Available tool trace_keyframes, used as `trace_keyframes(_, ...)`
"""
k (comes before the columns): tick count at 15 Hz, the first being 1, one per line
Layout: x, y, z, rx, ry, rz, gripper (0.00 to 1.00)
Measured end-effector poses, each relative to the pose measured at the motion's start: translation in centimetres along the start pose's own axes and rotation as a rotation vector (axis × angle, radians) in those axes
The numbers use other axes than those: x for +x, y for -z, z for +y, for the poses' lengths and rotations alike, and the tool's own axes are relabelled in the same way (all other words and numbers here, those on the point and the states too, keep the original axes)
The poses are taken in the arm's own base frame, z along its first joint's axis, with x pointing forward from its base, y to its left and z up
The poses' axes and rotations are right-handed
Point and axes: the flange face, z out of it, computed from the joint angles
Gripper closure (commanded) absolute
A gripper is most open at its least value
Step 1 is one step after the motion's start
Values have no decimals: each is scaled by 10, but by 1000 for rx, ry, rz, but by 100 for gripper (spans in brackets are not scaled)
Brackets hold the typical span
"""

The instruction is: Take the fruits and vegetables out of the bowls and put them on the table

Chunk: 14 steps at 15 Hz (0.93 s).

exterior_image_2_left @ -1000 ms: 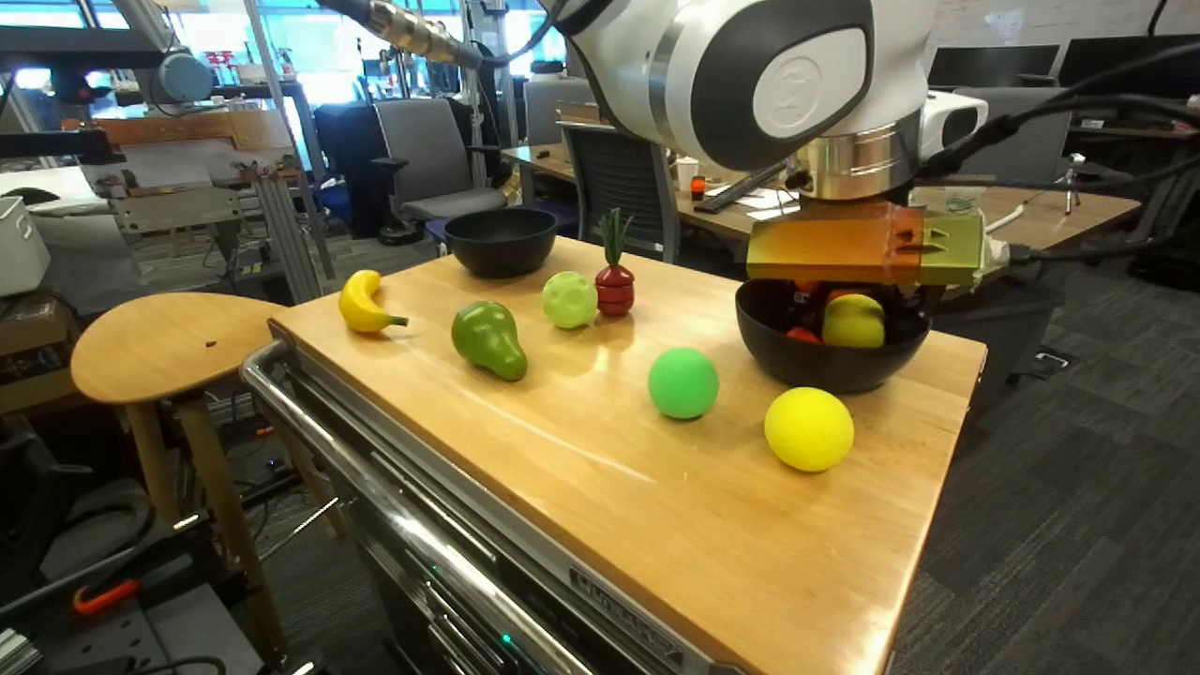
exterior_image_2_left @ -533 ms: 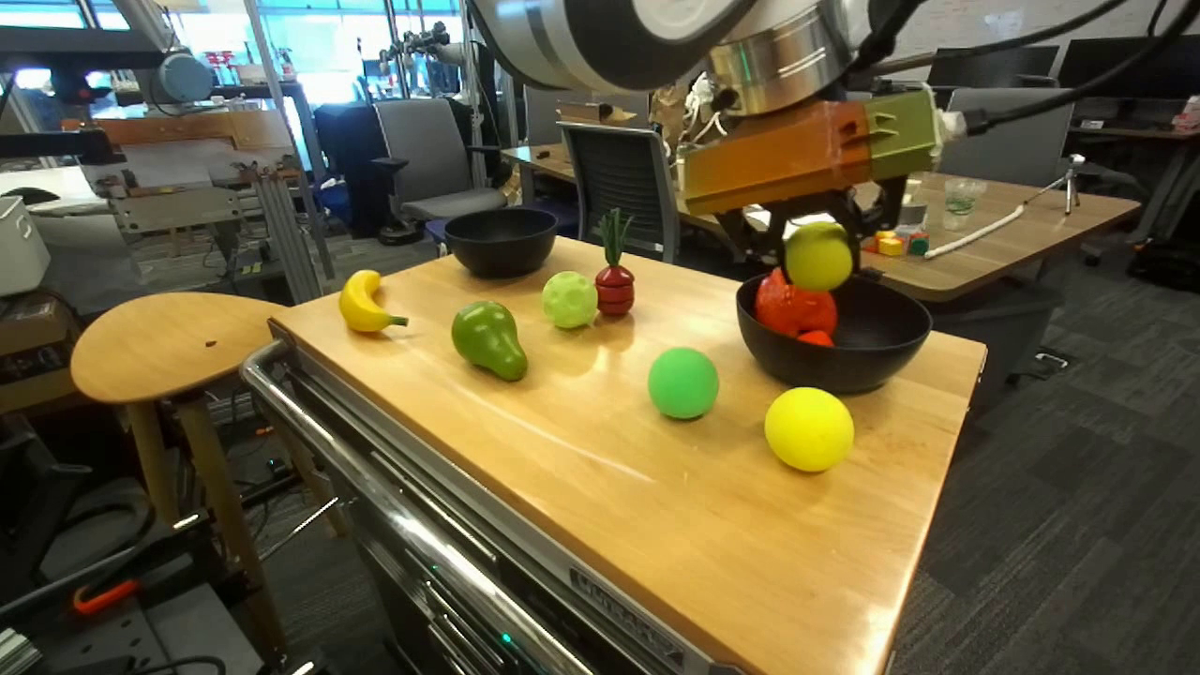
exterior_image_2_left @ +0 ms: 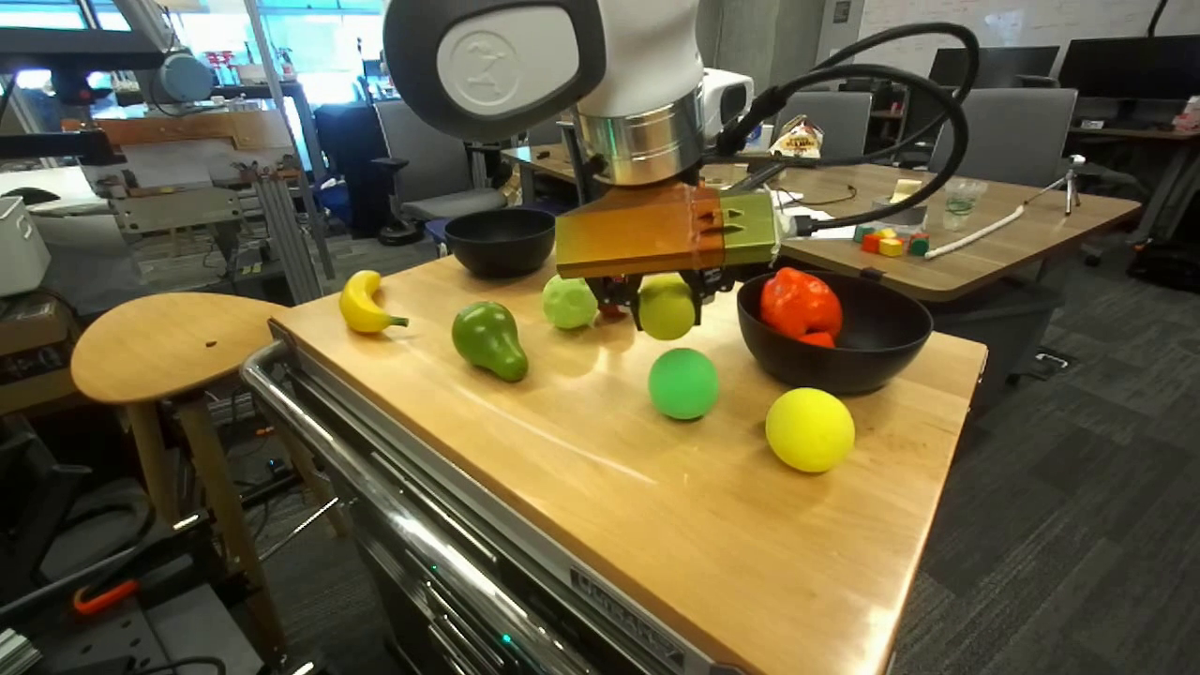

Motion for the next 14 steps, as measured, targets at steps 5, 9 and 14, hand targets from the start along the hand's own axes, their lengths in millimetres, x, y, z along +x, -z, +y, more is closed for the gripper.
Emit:
trace_keyframes(5,-13,-8,-10,72,36,-43,0)
trace_keyframes(9,-19,4,-3,63,51,-59,0)
trace_keyframes(14,5,82,19,-31,45,37,0)
